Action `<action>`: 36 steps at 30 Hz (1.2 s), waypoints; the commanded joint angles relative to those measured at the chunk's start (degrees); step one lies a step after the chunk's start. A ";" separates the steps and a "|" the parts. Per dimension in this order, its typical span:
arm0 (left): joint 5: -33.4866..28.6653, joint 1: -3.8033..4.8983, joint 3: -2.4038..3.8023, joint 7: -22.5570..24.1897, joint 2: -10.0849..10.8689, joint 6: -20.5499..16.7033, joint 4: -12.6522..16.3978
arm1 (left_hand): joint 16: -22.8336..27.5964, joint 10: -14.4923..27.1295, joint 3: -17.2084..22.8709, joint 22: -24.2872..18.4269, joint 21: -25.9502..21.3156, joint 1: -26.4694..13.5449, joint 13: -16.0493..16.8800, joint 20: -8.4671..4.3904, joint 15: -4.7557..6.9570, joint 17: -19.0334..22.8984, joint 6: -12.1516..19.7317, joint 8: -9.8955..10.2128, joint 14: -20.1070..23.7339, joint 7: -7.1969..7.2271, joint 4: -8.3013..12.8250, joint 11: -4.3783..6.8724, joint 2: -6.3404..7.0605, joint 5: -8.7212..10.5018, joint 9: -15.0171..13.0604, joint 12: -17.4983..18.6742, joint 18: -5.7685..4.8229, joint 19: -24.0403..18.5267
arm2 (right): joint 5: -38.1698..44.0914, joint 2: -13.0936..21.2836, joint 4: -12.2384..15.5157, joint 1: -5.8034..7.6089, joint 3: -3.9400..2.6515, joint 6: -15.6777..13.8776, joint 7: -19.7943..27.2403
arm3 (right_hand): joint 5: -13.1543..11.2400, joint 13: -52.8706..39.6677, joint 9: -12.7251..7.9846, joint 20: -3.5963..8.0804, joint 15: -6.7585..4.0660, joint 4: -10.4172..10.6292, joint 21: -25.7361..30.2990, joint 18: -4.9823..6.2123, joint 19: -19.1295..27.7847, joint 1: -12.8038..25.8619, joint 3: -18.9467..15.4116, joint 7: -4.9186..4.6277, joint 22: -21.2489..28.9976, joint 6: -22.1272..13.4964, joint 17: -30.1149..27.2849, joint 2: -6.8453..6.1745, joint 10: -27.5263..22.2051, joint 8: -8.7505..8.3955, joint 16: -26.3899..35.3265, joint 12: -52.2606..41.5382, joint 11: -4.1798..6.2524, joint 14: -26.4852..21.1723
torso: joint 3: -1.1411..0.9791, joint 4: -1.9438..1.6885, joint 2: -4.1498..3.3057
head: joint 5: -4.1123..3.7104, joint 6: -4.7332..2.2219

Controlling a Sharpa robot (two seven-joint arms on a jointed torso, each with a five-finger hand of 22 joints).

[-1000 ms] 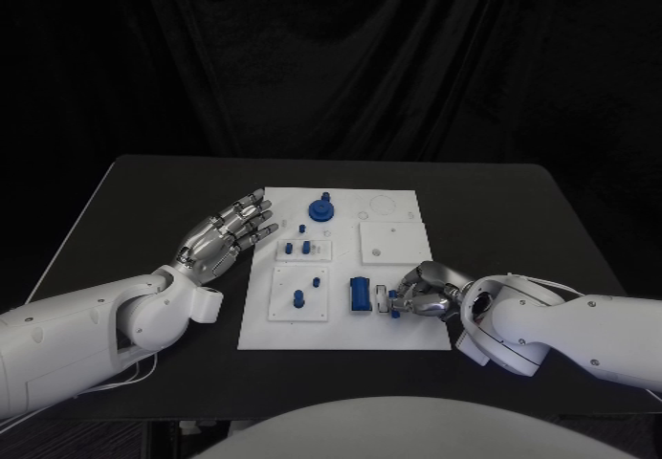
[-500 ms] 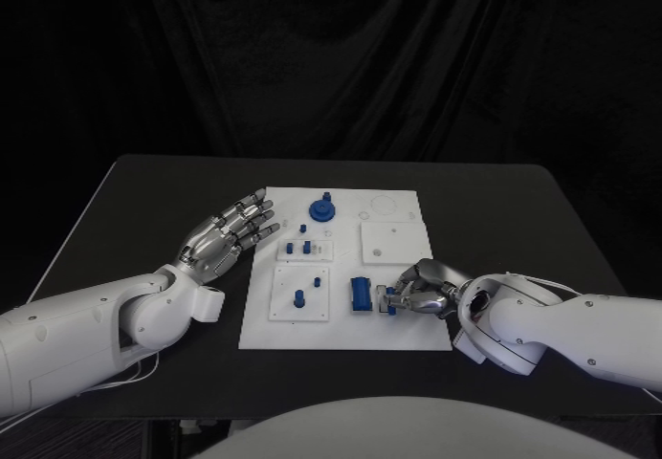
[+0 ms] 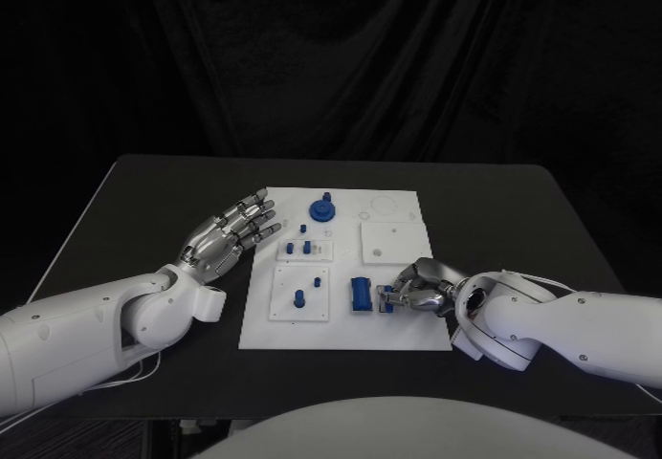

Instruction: Assemble the parts on the task board

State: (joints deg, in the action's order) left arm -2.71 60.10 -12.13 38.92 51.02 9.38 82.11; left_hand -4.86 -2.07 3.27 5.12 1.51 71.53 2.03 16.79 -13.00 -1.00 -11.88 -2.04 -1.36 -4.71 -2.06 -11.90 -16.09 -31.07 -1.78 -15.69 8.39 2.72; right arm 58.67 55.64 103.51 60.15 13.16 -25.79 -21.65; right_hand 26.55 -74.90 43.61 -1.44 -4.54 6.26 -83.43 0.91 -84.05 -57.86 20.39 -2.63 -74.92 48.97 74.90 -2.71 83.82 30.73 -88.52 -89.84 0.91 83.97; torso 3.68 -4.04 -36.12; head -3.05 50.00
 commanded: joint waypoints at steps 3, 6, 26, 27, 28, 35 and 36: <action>0.07 -0.31 0.04 1.36 -0.09 1.05 -0.04 | -0.11 0.03 0.39 -0.04 0.26 -0.53 0.07 -0.13 -0.24 -0.05 0.19 -0.20 0.14 -0.28 0.13 -0.53 0.03 -0.35 -0.02 -0.16 -0.97 0.37 | 2.03 -0.32 -0.41 0.08 -0.05 1.39 -2.65 | -3.42 -15.10 -0.30 -0.26 0.02 0.96 -0.30 0.88 -3.26 1.46 -1.71 -0.52 -12.71 -0.02 11.41 -0.35 6.18 -0.50 -0.19 -0.16 -0.03 5.32 | 0.06 0.03 0.00 | 0.11 0.00; 0.07 -0.50 0.04 1.37 -0.02 1.05 -0.03 | -0.11 0.03 0.39 -0.04 0.26 -0.53 0.07 -0.13 -0.24 -0.05 0.19 -0.20 0.14 -0.28 0.13 -0.53 0.03 -0.35 -0.02 -0.16 -0.97 0.37 | 2.34 -0.48 -0.56 0.08 -0.05 1.33 -2.95 | -4.35 -15.10 -0.40 -0.31 0.07 1.41 -0.30 0.88 -3.25 1.84 -2.53 -0.59 -12.70 0.01 11.46 -0.41 6.18 -0.55 -0.21 -0.16 -0.10 5.33 | 0.09 0.04 0.00 | 0.17 0.00; 0.07 -1.21 0.05 1.22 0.18 1.11 0.02 | -0.08 0.04 0.40 -0.05 0.26 -0.59 0.07 -0.12 -0.24 -0.04 0.21 -0.19 0.16 -0.32 0.20 -0.50 0.21 -0.31 -0.02 -0.15 -0.97 0.36 | 3.27 -0.79 -0.89 0.08 -0.12 -0.96 -2.70 | -10.03 -15.10 -0.93 -0.40 0.10 9.87 -0.24 0.90 -3.23 7.74 -10.14 -0.53 -12.68 0.58 11.30 2.47 6.18 -0.56 -0.19 -0.16 -0.09 5.30 | 0.02 0.03 -0.01 | 0.19 0.00; 0.07 -1.22 0.05 1.22 0.18 1.12 0.01 | -0.08 0.04 0.40 -0.05 0.26 -0.59 0.07 -0.12 -0.24 -0.04 0.21 -0.19 0.16 -0.32 0.20 -0.50 0.21 -0.31 -0.02 -0.15 -0.97 0.36 | 3.23 -0.75 -0.86 0.08 -0.12 -0.95 -2.63 | -10.03 -15.10 -0.93 -0.40 0.10 9.87 -0.24 0.90 -3.23 7.74 -10.14 -0.53 -12.68 0.58 11.30 2.47 6.18 -0.56 -0.19 -0.16 -0.09 5.30 | 0.02 0.04 -0.01 | 0.18 0.00; 0.07 -1.22 0.05 1.21 0.18 1.12 0.00 | -0.08 0.04 0.40 -0.05 0.26 -0.59 0.07 -0.12 -0.24 -0.04 0.21 -0.19 0.16 -0.32 0.20 -0.50 0.21 -0.31 -0.02 -0.15 -0.97 0.36 | 3.20 -0.73 -0.83 0.08 -0.13 -0.95 -2.58 | -9.94 -15.10 -0.93 -0.39 0.10 9.88 -0.26 0.90 -3.24 7.71 -10.17 -0.52 -12.69 0.60 11.30 2.48 6.18 -0.54 -0.19 -0.16 -0.08 5.30 | 0.02 0.04 -0.01 | 0.17 0.00; 0.07 -1.26 0.05 1.17 0.22 1.12 0.01 | -0.08 0.04 0.40 -0.05 0.26 -0.59 0.07 -0.12 -0.24 -0.04 0.21 -0.19 0.16 -0.32 0.20 -0.50 0.21 -0.31 -0.02 -0.15 -0.97 0.36 | 2.83 -0.33 -0.61 0.08 -0.13 -0.16 -2.52 | -8.55 -15.10 -0.81 -0.27 -0.03 10.56 -0.19 0.92 -3.21 11.23 -12.78 -0.35 -12.66 1.02 11.28 4.23 6.18 -0.17 -0.19 -0.16 0.08 5.30 | 0.02 0.04 0.00 | 0.17 0.00; 0.07 -1.26 0.05 1.15 0.22 1.11 0.01 | -0.10 0.05 0.46 -0.05 0.26 -0.63 0.06 -0.12 -0.24 -0.05 0.19 -0.19 0.17 -0.37 0.26 -0.49 0.28 -0.30 -0.03 -0.18 -0.97 0.37 | 2.77 -0.27 -0.60 0.08 -0.13 0.10 -2.57 | -8.59 -15.10 -0.78 -0.26 -0.05 10.55 -0.18 0.92 -3.20 11.58 -13.04 -0.32 -12.65 1.10 11.28 4.46 6.18 -0.09 -0.19 -0.16 0.10 5.30 | 0.02 0.04 -0.02 | 0.18 0.00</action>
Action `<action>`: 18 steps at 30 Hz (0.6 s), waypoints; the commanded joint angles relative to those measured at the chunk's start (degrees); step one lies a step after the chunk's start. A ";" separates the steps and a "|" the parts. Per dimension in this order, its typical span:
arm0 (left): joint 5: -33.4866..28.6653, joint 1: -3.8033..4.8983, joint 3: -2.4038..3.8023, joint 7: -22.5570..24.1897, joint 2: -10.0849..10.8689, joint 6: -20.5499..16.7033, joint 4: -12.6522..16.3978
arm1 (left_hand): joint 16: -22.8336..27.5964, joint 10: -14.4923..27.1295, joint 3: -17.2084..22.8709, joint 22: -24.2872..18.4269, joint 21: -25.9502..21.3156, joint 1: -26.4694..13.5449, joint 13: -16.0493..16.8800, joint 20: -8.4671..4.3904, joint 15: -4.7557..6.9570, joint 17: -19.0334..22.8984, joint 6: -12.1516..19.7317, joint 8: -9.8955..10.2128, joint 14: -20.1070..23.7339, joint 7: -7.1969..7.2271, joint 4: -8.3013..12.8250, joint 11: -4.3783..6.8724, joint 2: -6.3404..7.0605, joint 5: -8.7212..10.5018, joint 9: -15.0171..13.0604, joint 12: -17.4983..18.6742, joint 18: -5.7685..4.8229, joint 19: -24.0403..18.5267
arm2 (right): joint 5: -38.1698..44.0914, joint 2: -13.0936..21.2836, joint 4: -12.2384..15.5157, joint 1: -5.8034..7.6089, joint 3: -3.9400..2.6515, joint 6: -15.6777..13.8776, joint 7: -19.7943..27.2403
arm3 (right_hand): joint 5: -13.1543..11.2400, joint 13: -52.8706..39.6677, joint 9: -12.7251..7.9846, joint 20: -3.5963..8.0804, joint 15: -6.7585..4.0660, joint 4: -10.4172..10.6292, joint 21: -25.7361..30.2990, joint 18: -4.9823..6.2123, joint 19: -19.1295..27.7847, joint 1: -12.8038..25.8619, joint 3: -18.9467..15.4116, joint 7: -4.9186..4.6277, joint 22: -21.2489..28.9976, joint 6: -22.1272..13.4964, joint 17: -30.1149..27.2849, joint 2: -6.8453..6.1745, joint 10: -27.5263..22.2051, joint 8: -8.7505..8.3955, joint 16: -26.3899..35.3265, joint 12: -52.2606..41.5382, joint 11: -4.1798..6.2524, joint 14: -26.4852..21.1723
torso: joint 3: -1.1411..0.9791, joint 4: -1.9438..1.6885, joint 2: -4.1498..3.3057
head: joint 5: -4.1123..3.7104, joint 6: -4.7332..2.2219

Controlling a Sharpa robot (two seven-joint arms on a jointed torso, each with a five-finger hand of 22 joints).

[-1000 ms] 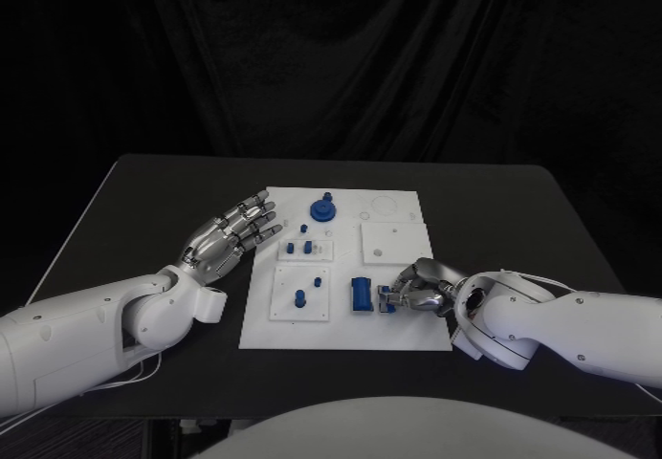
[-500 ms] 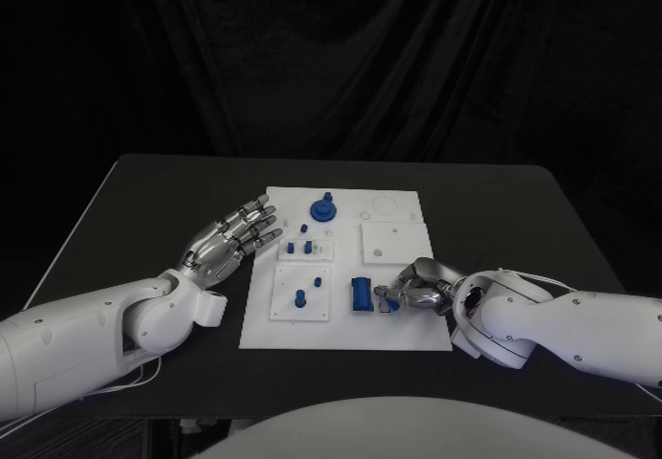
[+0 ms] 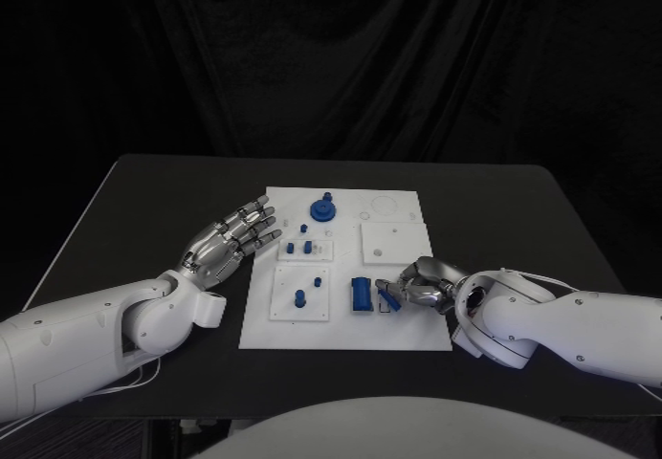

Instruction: Assemble the parts on the task board

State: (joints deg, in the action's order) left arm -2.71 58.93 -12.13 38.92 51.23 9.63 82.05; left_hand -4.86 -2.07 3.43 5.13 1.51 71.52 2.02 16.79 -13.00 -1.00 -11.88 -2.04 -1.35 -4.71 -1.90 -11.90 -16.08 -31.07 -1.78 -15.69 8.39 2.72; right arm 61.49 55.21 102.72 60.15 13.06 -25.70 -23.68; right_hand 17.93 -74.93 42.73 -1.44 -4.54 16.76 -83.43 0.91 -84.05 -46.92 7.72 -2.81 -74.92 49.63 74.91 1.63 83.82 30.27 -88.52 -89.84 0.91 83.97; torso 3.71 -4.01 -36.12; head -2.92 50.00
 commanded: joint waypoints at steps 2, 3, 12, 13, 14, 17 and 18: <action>0.07 -0.10 0.05 1.12 0.00 0.86 0.07 | -0.10 0.05 0.30 -0.05 0.26 -0.62 0.08 -0.13 -0.24 -0.05 0.19 -0.19 0.17 -0.37 0.10 -0.49 0.27 -0.30 -0.03 -0.18 -0.97 0.37 | -0.17 0.23 0.20 0.08 -0.03 0.46 -0.55 | 0.14 -15.07 0.25 -0.24 -0.09 -0.05 -0.18 0.92 -3.20 0.67 -0.56 -0.06 -12.66 0.70 11.21 0.26 6.18 0.62 -0.17 -0.16 0.15 5.28 | -0.01 0.00 0.00 | 0.00 0.00; 0.07 -0.10 0.05 1.12 -0.01 0.87 0.06 | -0.10 0.05 0.30 -0.05 0.26 -0.62 0.08 -0.13 -0.24 -0.05 0.19 -0.19 0.17 -0.37 0.10 -0.49 0.27 -0.30 -0.03 -0.18 -0.97 0.37 | -0.36 0.24 0.20 0.08 -0.03 0.53 -0.45 | 0.21 -15.07 0.35 -0.23 -0.11 -0.10 -0.17 0.93 -3.20 0.61 -0.65 -0.01 -12.65 0.85 11.19 0.29 6.18 0.78 -0.16 -0.16 0.19 5.28 | -0.01 0.00 0.00 | 0.02 0.00; 0.07 -0.12 0.05 0.97 -0.04 0.96 0.06 | -0.10 0.05 0.30 -0.05 0.26 -0.62 0.08 -0.13 -0.24 -0.05 0.19 -0.19 0.17 -0.37 0.10 -0.49 0.27 -0.30 -0.03 -0.18 -0.97 0.37 | -2.24 0.14 0.12 0.08 -0.03 0.11 0.76 | -1.69 -15.07 3.86 0.34 -0.74 0.09 -0.22 0.91 -3.23 3.24 -3.45 0.82 -12.67 1.07 11.32 2.76 6.18 4.45 -0.21 -0.16 0.94 5.31 | 0.01 0.07 -0.03 | 0.14 0.00; 0.07 -0.12 0.05 0.95 -0.04 0.96 0.06 | -0.10 0.05 0.30 -0.05 0.26 -0.62 0.08 -0.13 -0.24 -0.05 0.19 -0.19 0.17 -0.37 0.10 -0.49 0.27 -0.30 -0.03 -0.18 -0.97 0.37 | -2.43 0.14 0.10 0.08 -0.03 0.12 0.88 | -1.66 -15.07 4.06 0.37 -0.78 0.06 -0.25 0.91 -3.24 3.28 -3.51 0.86 -12.69 1.03 11.36 2.94 6.18 4.63 -0.22 -0.16 0.97 5.31 | 0.00 0.05 -0.02 | 0.11 0.00; 0.07 -0.12 0.05 0.93 -0.03 0.96 0.06 | -0.10 0.05 0.30 -0.05 0.26 -0.62 0.08 -0.13 -0.24 -0.05 0.19 -0.19 0.17 -0.37 0.10 -0.49 0.27 -0.30 -0.03 -0.18 -0.97 0.37 | -2.58 0.13 0.08 0.08 -0.03 0.15 0.99 | -1.61 -15.07 4.14 0.38 -0.79 0.05 -0.25 0.91 -3.24 3.28 -3.54 0.87 -12.68 1.01 11.36 3.02 6.18 4.71 -0.23 -0.16 0.98 5.31 | 0.00 0.05 -0.04 | 0.13 0.00; 0.07 -0.12 0.05 0.84 -0.01 0.98 0.10 | -0.10 0.05 0.30 -0.05 0.26 -0.62 0.08 -0.13 -0.24 -0.05 0.19 -0.19 0.17 -0.37 0.10 -0.49 0.27 -0.30 -0.03 -0.18 -0.97 0.37 | -2.90 0.13 0.01 0.08 -0.03 0.27 1.31 | 0.79 -15.07 5.17 0.51 -0.88 -0.26 -0.19 0.92 -3.22 1.62 -3.75 0.90 -12.66 -0.20 11.31 3.02 6.18 5.22 -0.21 -0.16 1.05 5.30 | 0.00 0.02 -0.05 | 0.10 0.00; 0.07 -0.12 0.05 0.80 -0.01 0.99 0.11 | -0.10 0.05 0.30 -0.05 0.26 -0.62 0.08 -0.13 -0.24 -0.05 0.19 -0.19 0.17 -0.37 0.10 -0.49 0.27 -0.30 -0.03 -0.18 -0.97 0.37 | -2.97 0.14 0.00 0.08 -0.03 0.32 1.38 | 0.88 -15.07 5.18 0.51 -0.88 -0.29 -0.19 0.92 -3.22 1.43 -3.76 0.88 -12.66 -0.31 11.30 2.96 6.18 5.19 -0.21 -0.16 1.04 5.30 | -0.01 0.04 -0.03 | 0.11 0.00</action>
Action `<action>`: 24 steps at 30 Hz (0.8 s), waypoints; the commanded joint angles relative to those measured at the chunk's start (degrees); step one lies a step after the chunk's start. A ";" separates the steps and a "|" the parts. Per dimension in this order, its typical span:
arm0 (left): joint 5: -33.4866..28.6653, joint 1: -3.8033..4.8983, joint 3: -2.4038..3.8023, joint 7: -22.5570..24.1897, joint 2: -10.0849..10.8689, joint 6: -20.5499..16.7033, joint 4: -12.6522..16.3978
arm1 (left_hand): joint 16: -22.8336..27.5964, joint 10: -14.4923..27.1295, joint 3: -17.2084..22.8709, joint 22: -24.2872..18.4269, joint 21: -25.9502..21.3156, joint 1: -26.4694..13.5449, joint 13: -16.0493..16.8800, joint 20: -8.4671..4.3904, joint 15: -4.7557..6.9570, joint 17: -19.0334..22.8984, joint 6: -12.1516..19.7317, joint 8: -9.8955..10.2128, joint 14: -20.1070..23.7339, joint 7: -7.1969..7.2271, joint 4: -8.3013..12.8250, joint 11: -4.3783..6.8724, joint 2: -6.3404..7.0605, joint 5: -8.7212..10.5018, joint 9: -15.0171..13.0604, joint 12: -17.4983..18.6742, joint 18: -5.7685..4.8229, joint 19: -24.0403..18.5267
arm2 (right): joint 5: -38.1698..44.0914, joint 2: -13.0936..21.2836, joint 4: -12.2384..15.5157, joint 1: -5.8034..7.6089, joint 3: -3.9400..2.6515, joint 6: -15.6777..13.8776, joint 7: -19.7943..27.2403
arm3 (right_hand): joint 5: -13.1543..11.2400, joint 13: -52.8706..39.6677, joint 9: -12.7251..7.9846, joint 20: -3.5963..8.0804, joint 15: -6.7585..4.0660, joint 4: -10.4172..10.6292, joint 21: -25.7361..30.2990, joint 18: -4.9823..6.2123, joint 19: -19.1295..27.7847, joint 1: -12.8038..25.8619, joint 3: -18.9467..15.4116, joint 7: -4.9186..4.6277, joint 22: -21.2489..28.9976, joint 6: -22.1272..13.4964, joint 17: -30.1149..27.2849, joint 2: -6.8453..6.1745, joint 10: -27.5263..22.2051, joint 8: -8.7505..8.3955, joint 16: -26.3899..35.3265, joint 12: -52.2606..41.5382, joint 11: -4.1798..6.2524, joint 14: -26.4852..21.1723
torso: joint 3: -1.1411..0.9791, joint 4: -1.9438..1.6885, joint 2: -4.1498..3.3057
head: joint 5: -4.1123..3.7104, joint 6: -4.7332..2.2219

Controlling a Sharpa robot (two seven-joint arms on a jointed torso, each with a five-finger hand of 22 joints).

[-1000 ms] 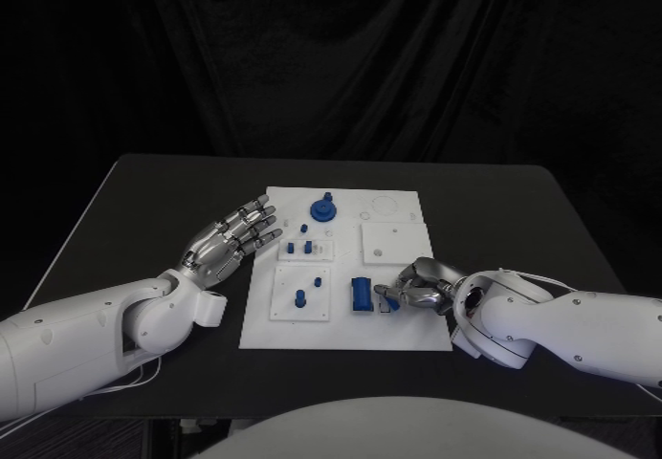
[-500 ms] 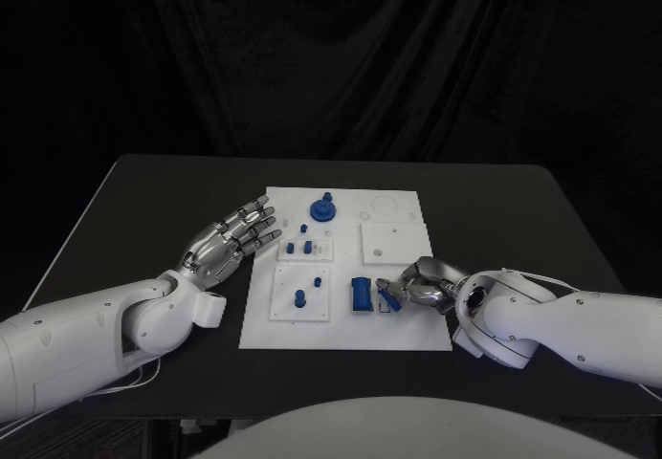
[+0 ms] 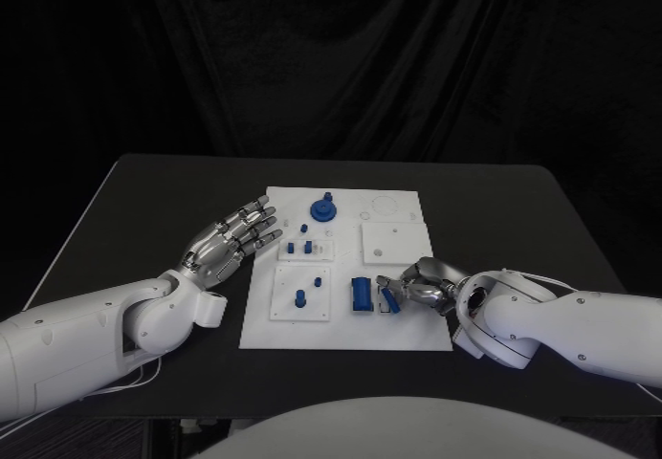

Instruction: Assemble the parts on the task board

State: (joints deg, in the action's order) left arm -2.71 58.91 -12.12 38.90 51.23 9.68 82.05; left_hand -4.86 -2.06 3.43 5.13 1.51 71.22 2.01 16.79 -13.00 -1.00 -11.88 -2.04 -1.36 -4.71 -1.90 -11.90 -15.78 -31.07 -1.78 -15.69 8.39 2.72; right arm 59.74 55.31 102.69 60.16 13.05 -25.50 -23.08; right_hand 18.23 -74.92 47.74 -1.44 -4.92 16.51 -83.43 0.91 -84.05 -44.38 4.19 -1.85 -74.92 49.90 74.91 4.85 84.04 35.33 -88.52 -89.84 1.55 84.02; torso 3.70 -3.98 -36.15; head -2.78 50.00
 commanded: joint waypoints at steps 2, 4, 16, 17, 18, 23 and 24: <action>0.07 -0.10 0.04 0.74 -0.01 0.94 0.13 | -0.12 0.05 0.37 -0.05 0.26 -0.36 0.08 -0.12 -0.25 -0.05 0.02 -0.23 0.17 -0.44 0.13 -0.49 -0.01 -0.31 -0.05 -0.26 -0.97 0.38 | -1.32 0.10 0.00 0.08 -0.03 0.32 0.87 | 1.16 -15.08 0.13 0.45 -0.36 -0.35 -0.08 0.94 -3.17 -3.05 -0.33 -0.35 -12.62 -1.87 11.15 -0.99 5.96 -0.45 -0.16 -0.16 0.20 5.23 | -0.01 0.02 -0.02 | 0.01 0.00; 0.07 -0.10 0.04 0.68 0.00 0.95 0.14 | -0.12 0.05 0.37 -0.05 0.26 -0.36 0.08 -0.12 -0.25 -0.05 0.02 -0.23 0.17 -0.44 0.13 -0.49 -0.01 -0.31 -0.05 -0.26 -0.97 0.38 | -1.27 0.19 -0.01 0.08 -0.03 0.65 0.96 | 1.98 -15.08 -1.11 0.16 0.08 -0.85 0.16 0.99 -3.05 -5.56 -0.40 -1.05 -12.53 -3.85 10.88 -1.77 5.96 -2.39 -0.06 -0.16 -0.37 5.17 | -0.02 0.01 -0.03 | 0.07 0.00; 0.06 -0.11 0.04 0.43 -0.07 1.07 0.05 | -0.13 0.04 0.48 -0.05 0.27 -0.45 0.09 -0.12 -0.22 -0.05 -0.30 -0.33 0.18 -0.83 0.18 -0.44 0.01 -0.32 -0.11 -0.34 -0.96 0.39 | -1.07 0.69 0.23 0.09 -0.02 2.99 2.63 | 13.25 -15.08 -9.83 -1.53 1.70 -6.08 0.13 1.00 -3.03 -16.22 0.97 -2.90 -12.56 -3.26 10.74 -4.28 5.96 -9.18 -0.03 -0.16 -2.14 5.13 | 0.03 -0.02 0.04 | -0.11 0.00; 0.06 -0.11 0.04 0.42 -0.09 1.09 0.04 | -0.16 0.05 0.55 -0.07 0.26 -0.50 0.09 -0.12 -0.22 -0.05 -0.36 -0.35 0.18 -1.03 0.21 -0.37 0.01 -0.32 -0.12 -0.36 -0.96 0.39 | -1.08 0.67 0.24 0.09 -0.02 3.14 2.77 | 13.25 -15.08 -9.83 -1.53 1.70 -6.08 0.13 1.00 -3.03 -16.22 0.97 -2.90 -12.56 -3.26 10.74 -4.28 5.96 -9.18 -0.03 -0.16 -2.14 5.13 | 0.03 -0.04 0.04 | -0.10 0.00; 0.06 -0.11 0.04 0.41 -0.10 1.10 0.03 | -0.16 0.05 0.55 -0.07 0.26 -0.50 0.09 -0.12 -0.22 -0.05 -0.36 -0.35 0.18 -1.03 0.21 -0.37 0.01 -0.32 -0.12 -0.36 -0.96 0.39 | -1.09 0.65 0.24 0.09 -0.02 3.27 2.88 | 15.27 -15.08 -10.05 -1.43 1.50 -8.05 0.07 0.99 -3.05 -18.60 2.03 -2.59 -12.58 -2.90 10.85 -4.75 5.96 -9.08 -0.07 -0.16 -1.86 5.15 | 0.02 -0.03 0.05 | -0.08 0.00; 0.06 -0.11 0.04 0.35 -0.13 1.11 -0.01 | -0.16 0.05 0.55 -0.07 0.26 -0.50 0.09 -0.12 -0.22 -0.05 -0.36 -0.35 0.18 -1.03 0.21 -0.37 0.01 -0.32 -0.12 -0.36 -0.96 0.39 | -1.12 0.60 0.24 0.09 -0.02 4.15 3.19 | 14.93 -15.08 -10.46 -1.33 1.47 -9.02 0.16 1.01 -3.00 -19.24 2.40 -2.65 -12.54 -2.73 10.69 -5.40 5.96 -9.18 -0.02 -0.16 -1.89 5.11 | -0.01 0.03 0.05 | 0.03 0.00; 0.06 -0.11 0.04 0.34 -0.13 1.12 -0.01 | -0.16 0.05 0.55 -0.07 0.26 -0.50 0.09 -0.12 -0.22 -0.05 -0.36 -0.35 0.18 -1.03 0.21 -0.37 0.01 -0.32 -0.12 -0.36 -0.96 0.39 | -1.12 0.60 0.24 0.09 -0.02 4.23 3.19 | 14.86 -15.08 -10.53 -1.33 1.48 -9.13 0.20 1.02 -2.99 -19.29 2.43 -2.68 -12.53 -2.79 10.66 -5.51 5.96 -9.24 0.00 -0.16 -1.91 5.10 | -0.02 0.00 0.03 | 0.01 0.00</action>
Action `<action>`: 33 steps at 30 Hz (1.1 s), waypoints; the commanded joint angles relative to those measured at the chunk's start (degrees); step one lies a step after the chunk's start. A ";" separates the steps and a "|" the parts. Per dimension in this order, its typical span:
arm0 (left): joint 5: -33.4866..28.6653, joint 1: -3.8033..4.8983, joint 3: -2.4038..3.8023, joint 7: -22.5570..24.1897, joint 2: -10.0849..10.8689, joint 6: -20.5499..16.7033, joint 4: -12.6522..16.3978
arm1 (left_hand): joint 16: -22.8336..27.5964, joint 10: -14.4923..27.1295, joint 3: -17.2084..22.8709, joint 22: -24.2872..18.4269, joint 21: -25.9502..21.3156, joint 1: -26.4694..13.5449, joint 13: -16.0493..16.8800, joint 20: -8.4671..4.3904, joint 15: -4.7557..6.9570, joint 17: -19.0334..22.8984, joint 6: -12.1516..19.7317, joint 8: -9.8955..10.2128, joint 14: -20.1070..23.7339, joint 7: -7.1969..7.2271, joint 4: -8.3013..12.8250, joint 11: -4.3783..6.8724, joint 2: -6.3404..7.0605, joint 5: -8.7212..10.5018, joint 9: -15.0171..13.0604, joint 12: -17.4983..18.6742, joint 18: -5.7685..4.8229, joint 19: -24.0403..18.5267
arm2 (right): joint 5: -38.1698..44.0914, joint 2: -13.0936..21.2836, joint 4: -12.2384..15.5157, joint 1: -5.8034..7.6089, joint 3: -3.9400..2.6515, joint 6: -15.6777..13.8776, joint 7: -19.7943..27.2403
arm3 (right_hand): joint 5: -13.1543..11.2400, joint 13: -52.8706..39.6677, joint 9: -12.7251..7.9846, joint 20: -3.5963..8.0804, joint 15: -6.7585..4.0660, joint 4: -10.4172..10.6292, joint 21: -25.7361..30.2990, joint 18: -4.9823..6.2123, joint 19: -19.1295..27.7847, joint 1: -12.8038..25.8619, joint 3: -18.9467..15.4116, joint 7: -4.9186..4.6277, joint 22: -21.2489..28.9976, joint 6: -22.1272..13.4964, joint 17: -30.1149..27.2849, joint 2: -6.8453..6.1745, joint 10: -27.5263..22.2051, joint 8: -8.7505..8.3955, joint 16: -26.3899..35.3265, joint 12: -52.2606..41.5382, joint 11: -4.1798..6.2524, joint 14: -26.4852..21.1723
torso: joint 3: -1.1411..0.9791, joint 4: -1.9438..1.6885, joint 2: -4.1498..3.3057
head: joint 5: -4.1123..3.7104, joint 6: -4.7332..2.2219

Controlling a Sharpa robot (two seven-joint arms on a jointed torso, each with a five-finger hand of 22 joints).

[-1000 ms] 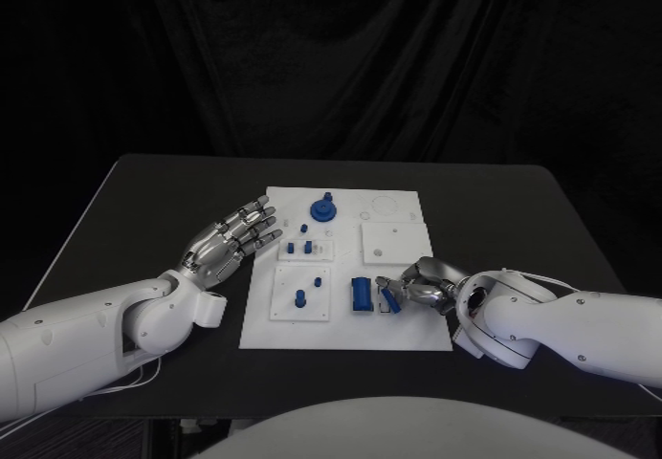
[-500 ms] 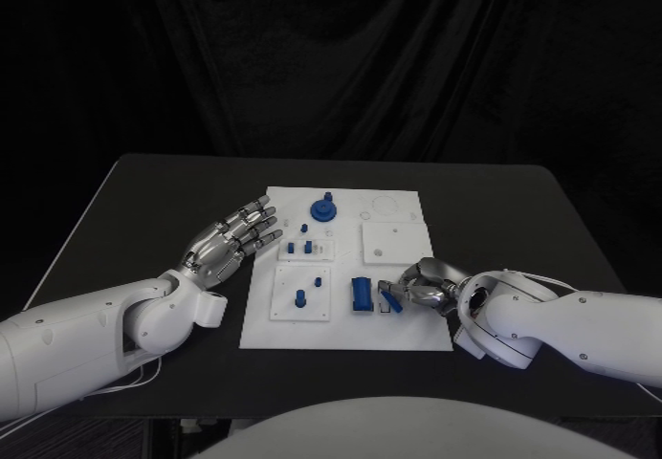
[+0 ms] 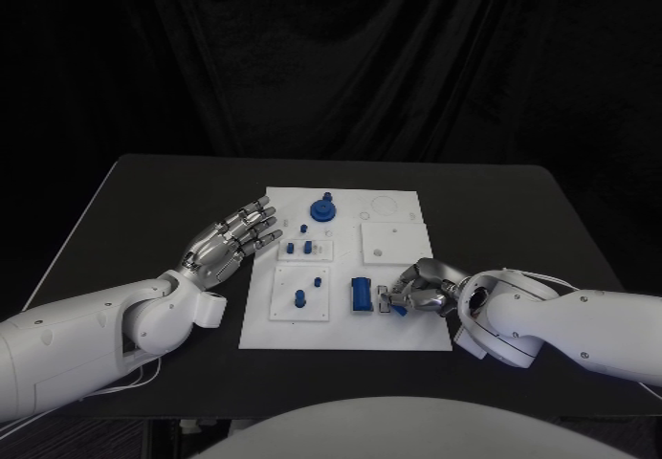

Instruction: Assemble the parts on the task board

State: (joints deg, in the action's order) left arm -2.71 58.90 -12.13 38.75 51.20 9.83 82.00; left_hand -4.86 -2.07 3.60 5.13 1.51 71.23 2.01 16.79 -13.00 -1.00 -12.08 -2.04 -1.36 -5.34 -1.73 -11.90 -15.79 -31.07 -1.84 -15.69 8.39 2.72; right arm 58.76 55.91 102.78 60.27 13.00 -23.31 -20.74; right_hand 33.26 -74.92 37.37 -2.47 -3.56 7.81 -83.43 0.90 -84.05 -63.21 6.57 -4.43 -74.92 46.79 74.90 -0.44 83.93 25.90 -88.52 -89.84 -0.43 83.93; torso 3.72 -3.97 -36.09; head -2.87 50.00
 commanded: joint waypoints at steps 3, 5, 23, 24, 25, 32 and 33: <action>0.07 -0.10 0.05 0.48 -0.08 0.97 0.01 | -0.16 0.05 0.39 -0.07 0.26 -0.50 0.09 -0.12 -0.22 -0.05 -0.16 -0.35 0.18 -0.40 0.04 -0.38 0.01 -0.32 -0.06 -0.36 -0.96 0.39 | -0.14 0.01 0.14 -0.03 0.04 2.47 0.87 | -0.84 -15.08 -0.68 -0.36 0.27 -0.79 0.73 1.15 -2.74 -0.35 0.06 -0.44 -12.33 -0.39 10.52 -0.67 6.07 -0.37 0.05 -0.16 -0.18 5.16 | -0.05 0.03 -0.01 | 0.24 0.00; 0.07 -0.11 0.05 0.47 -0.08 0.97 0.00 | -0.16 0.05 0.39 -0.07 0.26 -0.50 0.09 -0.12 -0.22 -0.05 -0.16 -0.35 0.18 -0.40 0.04 -0.38 0.01 -0.32 -0.06 -0.36 -0.96 0.39 | -0.09 0.02 0.14 -0.03 0.04 2.66 0.87 | -1.20 -15.08 -0.96 -0.44 0.39 -0.86 0.80 1.17 -2.70 -0.18 0.03 -0.64 -12.31 -0.74 10.49 -0.80 6.07 -0.66 0.06 -0.16 -0.34 5.15 | -0.05 0.03 -0.01 | 0.27 0.00; 0.07 -0.14 0.05 0.34 -0.16 1.11 -0.13 | -0.17 0.06 0.47 -0.06 0.27 -0.54 0.09 -0.12 -0.20 -0.05 -0.13 -0.35 0.18 -0.51 0.05 -0.34 -0.02 -0.33 -0.06 -0.36 -0.95 0.40 | 0.01 0.26 0.02 -0.03 0.04 3.31 0.14 | -7.27 -15.08 -3.15 -1.30 1.10 -0.20 1.26 1.30 -2.49 1.47 -1.34 -1.15 -12.15 -0.36 10.06 -0.07 6.07 -0.68 0.21 -0.16 -0.98 5.05 | -0.04 -0.01 -0.02 | 0.24 0.00; 0.07 -0.15 0.05 0.33 -0.17 1.12 -0.14 | -0.17 0.06 0.47 -0.06 0.27 -0.54 0.09 -0.12 -0.20 -0.05 -0.13 -0.35 0.18 -0.51 0.05 -0.34 -0.02 -0.33 -0.06 -0.36 -0.95 0.40 | 0.01 0.26 0.01 -0.03 0.04 3.36 0.10 | -5.99 -15.08 -3.01 -1.20 0.95 -0.76 1.26 1.30 -2.49 0.71 -1.04 -0.97 -12.15 -0.19 10.09 -0.02 6.07 -0.32 0.20 -0.16 -0.81 5.06 | -0.03 -0.01 -0.02 | 0.25 0.00; 0.07 -0.15 0.05 0.32 -0.17 1.12 -0.14 | -0.17 0.06 0.47 -0.06 0.27 -0.54 0.09 -0.12 -0.20 -0.05 -0.13 -0.35 0.18 -0.51 0.05 -0.34 -0.02 -0.33 -0.06 -0.36 -0.95 0.40 | 0.05 0.27 -0.01 -0.03 0.04 3.44 0.04 | -3.39 -15.08 -2.50 -0.95 0.63 -1.91 1.25 1.31 -2.50 -0.73 -0.37 -0.53 -12.16 0.45 10.09 0.08 6.07 0.73 0.20 -0.16 -0.43 5.06 | -0.01 -0.01 -0.01 | 0.26 0.00; 0.07 -0.17 0.05 0.26 -0.22 1.17 -0.16 | -0.17 0.06 0.47 -0.06 0.27 -0.54 0.09 -0.12 -0.20 -0.05 -0.13 -0.35 0.18 -0.51 0.05 -0.34 -0.02 -0.33 -0.06 -0.36 -0.95 0.40 | 0.35 0.33 -0.08 -0.03 0.04 3.65 -0.29 | -1.66 -15.08 -1.01 -0.28 0.00 -4.17 1.69 1.41 -2.31 -2.56 0.70 0.14 -12.01 0.09 9.67 -0.05 6.07 3.05 0.37 -0.16 0.23 4.97 | -0.04 -0.06 -0.05 | 0.24 0.00; 0.07 -0.17 0.05 0.26 -0.22 1.18 -0.16 | -0.17 0.06 0.47 -0.06 0.27 -0.54 0.09 -0.12 -0.20 -0.05 -0.13 -0.35 0.18 -0.51 0.05 -0.34 -0.02 -0.33 -0.06 -0.36 -0.95 0.40 | 0.36 0.33 -0.09 -0.03 0.04 3.61 -0.28 | -1.38 -15.08 -0.87 -0.21 -0.09 -4.81 1.69 1.41 -2.32 -3.31 1.24 0.25 -12.01 -0.04 9.61 0.16 6.07 3.29 0.40 -0.16 0.32 4.96 | -0.04 -0.06 -0.03 | 0.24 0.00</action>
State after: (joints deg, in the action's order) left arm -2.72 58.84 -12.12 38.57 51.08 10.07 81.79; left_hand -4.86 -2.06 3.75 5.13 1.51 71.23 2.01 16.79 -13.00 -1.00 -12.28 -2.04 -1.35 -5.54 -1.58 -11.90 -15.79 -31.07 -1.82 -15.69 8.39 2.72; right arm 58.82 56.13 102.70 60.37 12.99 -20.50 -19.85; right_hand 31.51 -74.91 36.44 -3.06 -3.12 3.56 -81.97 1.83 -84.06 -65.90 7.59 -4.18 -74.92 47.17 74.91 -0.50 83.92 29.00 -88.52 -89.84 -0.58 83.99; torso 3.68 -4.01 -36.12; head -2.61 50.00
